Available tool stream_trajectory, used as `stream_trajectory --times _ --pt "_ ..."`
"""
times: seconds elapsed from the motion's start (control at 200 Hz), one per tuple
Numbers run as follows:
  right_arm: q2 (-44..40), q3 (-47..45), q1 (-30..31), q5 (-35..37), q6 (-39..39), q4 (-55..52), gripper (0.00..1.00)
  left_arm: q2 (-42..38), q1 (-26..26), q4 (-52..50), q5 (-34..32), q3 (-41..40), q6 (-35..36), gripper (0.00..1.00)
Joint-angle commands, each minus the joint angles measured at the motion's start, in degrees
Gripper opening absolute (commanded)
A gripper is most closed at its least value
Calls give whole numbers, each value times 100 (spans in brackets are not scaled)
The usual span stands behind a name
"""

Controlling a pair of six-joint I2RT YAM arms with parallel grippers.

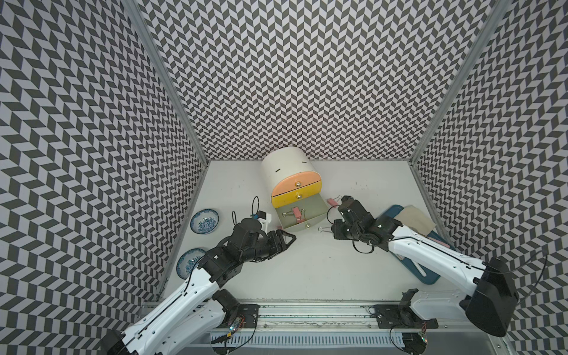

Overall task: Put the binder clips in the drawer according to color
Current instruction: Place the binder clip in the drawer.

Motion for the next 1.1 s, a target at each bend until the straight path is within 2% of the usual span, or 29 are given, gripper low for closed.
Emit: stream_trajectory --times 0.0,0.285,0.581,0.941,1.097 --pt "185 516 -174 34 -405 96 22 261 113 385 327 383 314 64" --pt "1342 1855 -503 -183 -824 81 23 877 763 646 978 704 637 64" --pt "2510 2835 -594 -474 -1054 -184 25 1060 1339 501 1265 918 938 63" --pt "2733 3058 -713 -433 -1208 -168 43 1096 1691 488 1455 835 1051 63" --pt "2741 3080 -800 -426 -1247 -151 45 1165 1769 495 1494 862 1110 63"
